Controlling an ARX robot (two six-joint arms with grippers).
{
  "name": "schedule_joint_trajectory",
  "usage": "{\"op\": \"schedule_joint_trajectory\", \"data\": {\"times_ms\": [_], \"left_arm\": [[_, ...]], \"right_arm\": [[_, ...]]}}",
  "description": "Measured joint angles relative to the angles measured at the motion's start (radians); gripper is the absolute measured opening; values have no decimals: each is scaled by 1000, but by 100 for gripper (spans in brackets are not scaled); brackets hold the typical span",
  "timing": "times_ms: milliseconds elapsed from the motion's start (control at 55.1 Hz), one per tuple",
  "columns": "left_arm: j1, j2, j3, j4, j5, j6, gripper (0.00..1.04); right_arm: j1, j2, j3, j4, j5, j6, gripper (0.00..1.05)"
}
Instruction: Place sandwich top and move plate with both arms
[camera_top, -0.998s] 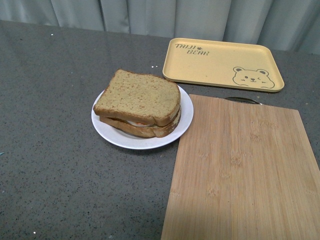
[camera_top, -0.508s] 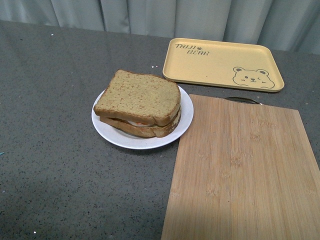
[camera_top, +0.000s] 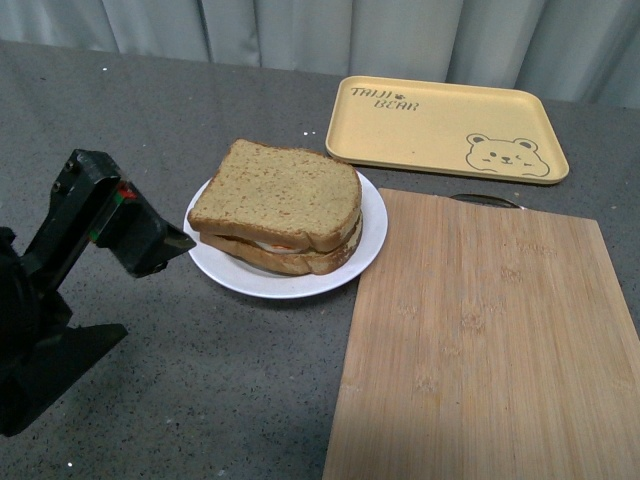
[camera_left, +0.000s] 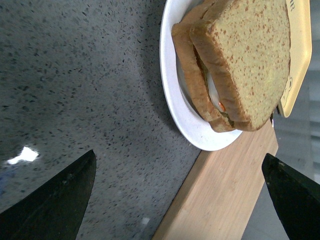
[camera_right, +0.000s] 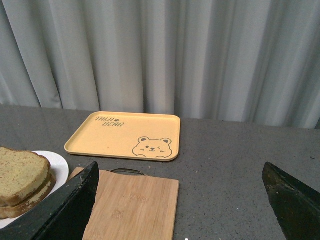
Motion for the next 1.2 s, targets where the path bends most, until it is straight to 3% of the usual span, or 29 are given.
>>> {"op": "schedule_joint_trajectory", "data": {"times_ms": [345, 689, 943, 1197], "left_arm": [[-96, 224, 127, 71, -39, -187, 98], [-106, 352, 221, 63, -56, -241, 98], [-97, 432, 294, 38, -55, -281, 46], [-71, 464, 324, 51, -47, -327, 12]], "right_arm": [[0, 0, 0, 0, 0, 0, 95], [0, 0, 0, 0, 0, 0, 95], [0, 0, 0, 0, 0, 0, 95], [0, 0, 0, 0, 0, 0, 95]]}}
